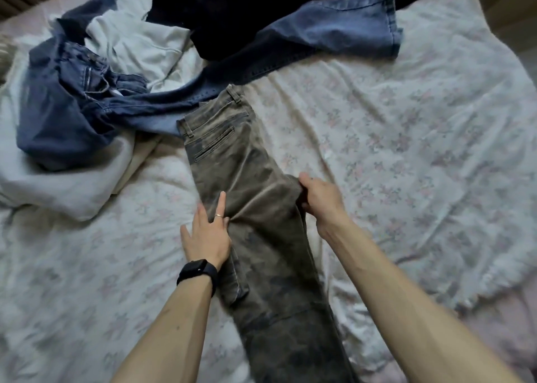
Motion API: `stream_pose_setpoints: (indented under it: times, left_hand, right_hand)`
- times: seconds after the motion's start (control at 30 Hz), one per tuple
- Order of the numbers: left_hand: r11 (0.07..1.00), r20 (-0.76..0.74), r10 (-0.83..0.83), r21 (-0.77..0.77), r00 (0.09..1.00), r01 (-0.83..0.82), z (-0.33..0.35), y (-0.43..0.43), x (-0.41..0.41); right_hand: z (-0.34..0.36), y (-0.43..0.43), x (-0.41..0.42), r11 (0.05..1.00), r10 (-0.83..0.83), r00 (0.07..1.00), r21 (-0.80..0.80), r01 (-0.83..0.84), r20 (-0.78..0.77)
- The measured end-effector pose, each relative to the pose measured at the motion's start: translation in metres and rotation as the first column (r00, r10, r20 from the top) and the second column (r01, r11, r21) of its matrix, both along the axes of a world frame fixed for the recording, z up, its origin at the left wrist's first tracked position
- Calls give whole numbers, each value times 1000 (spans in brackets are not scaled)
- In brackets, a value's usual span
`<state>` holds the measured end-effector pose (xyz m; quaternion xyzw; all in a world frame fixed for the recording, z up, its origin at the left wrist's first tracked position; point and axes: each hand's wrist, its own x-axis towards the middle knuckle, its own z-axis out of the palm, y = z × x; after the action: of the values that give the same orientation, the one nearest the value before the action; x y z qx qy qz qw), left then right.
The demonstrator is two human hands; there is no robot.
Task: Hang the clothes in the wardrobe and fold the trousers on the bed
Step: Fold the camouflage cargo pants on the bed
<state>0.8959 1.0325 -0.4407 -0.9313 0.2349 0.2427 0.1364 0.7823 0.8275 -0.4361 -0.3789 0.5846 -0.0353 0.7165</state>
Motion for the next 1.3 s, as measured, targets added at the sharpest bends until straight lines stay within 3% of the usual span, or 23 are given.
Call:
stream_pose_setpoints:
  times: [0.13,0.2,0.27,0.3,0.4,0.47,0.5,0.57,0.67,0.77,0.87,0.93,1.07,1.2,1.3]
  left_hand:
    - [999,-65,40,-8,997,-40,-2,-8,4]
    - [946,-182,186,-232,966,-226,-4,-14,14]
    - [705,-357,391,-476,848,-525,-5,-17,22]
    - [585,-411,476,-512,778,-629,-6,-16,25]
    - [435,-543,608,-384,580,-815,-10,-6,28]
    - [370,-635,608,-305,477,-878,-13,3,36]
    - [359,-638,606,-313,475,-879,-13,5,39]
    - [449,-523,617,-379,588,-809,-13,2,42]
    - [584,-365,592,-420,718,-695,-8,-8,21]
    - [556,-368,550,-509,750,-657,-4,1,-4]
    - [519,-404,546,-525,734,-675,3,26,-51]
    - [460,-454,580,-503,676,-732,9,49,-96]
    - [354,-520,644,-447,561,-821,19,87,-172]
    - [498,-585,633,-193,507,-845,13,123,-222]
    - [540,-638,637,-31,432,-841,6,156,-247]
  right_hand:
    - [-12,24,-41,932,-214,977,302,199,16]
    - [-15,17,-46,944,-146,989,299,138,4]
    - [-13,7,-43,974,4,999,225,-12,37]
    - [-11,5,-39,984,88,995,153,-94,44]
    - [-10,1,-27,944,311,949,-102,-315,-53]
    - [-13,-4,-17,893,339,931,-266,-363,-134]
    - [-15,-8,-14,861,312,934,-363,-355,-173]
    - [-22,-11,-14,803,239,942,-498,-328,-235]
    - [-35,2,-14,860,99,955,-460,-224,-279]
    - [-24,16,-26,880,127,967,-424,-213,-221]
    - [-11,41,-74,858,327,922,-343,-382,-209]
    - [-10,73,-118,843,428,874,-247,-478,-230]
    - [-13,129,-194,798,476,811,-221,-561,-340]
    - [-22,165,-239,702,582,649,-101,-705,-490]
    - [-25,184,-254,702,518,630,-134,-699,-579]
